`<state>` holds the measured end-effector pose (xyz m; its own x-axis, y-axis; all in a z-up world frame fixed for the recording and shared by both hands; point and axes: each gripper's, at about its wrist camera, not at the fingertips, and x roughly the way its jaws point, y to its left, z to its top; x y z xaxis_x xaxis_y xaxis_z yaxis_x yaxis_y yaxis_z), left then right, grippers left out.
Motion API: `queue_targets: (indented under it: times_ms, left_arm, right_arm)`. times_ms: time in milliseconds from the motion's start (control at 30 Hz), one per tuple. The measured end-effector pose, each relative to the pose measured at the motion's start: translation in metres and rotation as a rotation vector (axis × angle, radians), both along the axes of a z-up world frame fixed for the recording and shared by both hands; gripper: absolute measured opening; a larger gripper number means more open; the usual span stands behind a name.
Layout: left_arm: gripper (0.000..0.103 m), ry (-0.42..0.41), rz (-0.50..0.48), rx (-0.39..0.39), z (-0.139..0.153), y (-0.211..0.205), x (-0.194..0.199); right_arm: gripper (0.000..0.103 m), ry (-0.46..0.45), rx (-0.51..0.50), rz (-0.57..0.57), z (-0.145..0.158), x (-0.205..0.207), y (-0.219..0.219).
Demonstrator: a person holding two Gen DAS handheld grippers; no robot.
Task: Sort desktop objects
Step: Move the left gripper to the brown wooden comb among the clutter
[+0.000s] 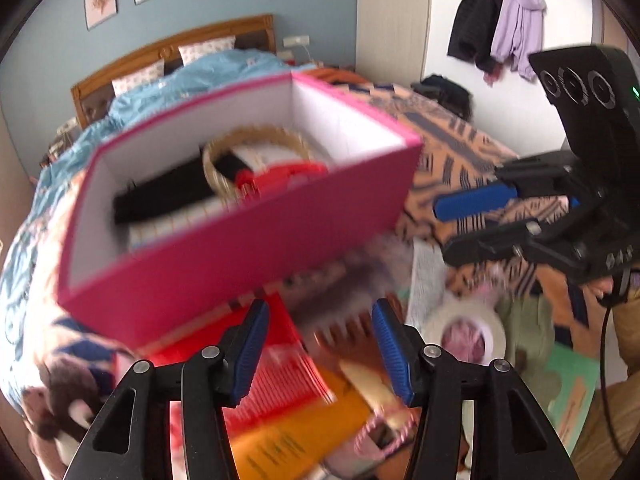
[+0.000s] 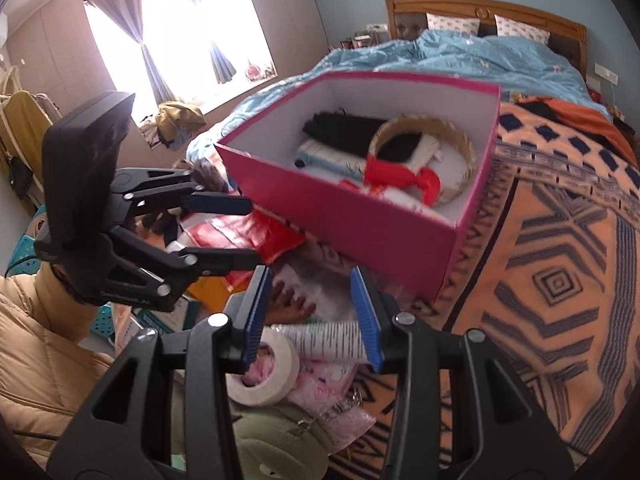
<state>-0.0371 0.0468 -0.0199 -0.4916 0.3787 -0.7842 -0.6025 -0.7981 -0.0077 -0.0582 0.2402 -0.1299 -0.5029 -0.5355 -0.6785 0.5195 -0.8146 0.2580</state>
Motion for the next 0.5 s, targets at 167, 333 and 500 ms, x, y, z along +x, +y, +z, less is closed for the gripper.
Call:
queue_targets:
  times_ms: [167, 333, 500]
  left_arm:
    - [0.054, -0.042, 0.004, 0.003, -0.014, -0.005, 0.009]
    - [0.054, -0.078, 0.014, 0.02, -0.023, -0.009, 0.015]
    - [0.055, -0.087, -0.031, 0.031, -0.023, -0.005, 0.027]
  right_arm:
    - [0.044, -0.067, 0.009, -0.043, -0.022, -0.004, 0.007]
    - [0.044, -0.101, -0.014, -0.108, -0.034, -0.005, 0.023]
    - [0.044, -0.093, -0.029, -0.092, -0.031, 0.001, 0.022]
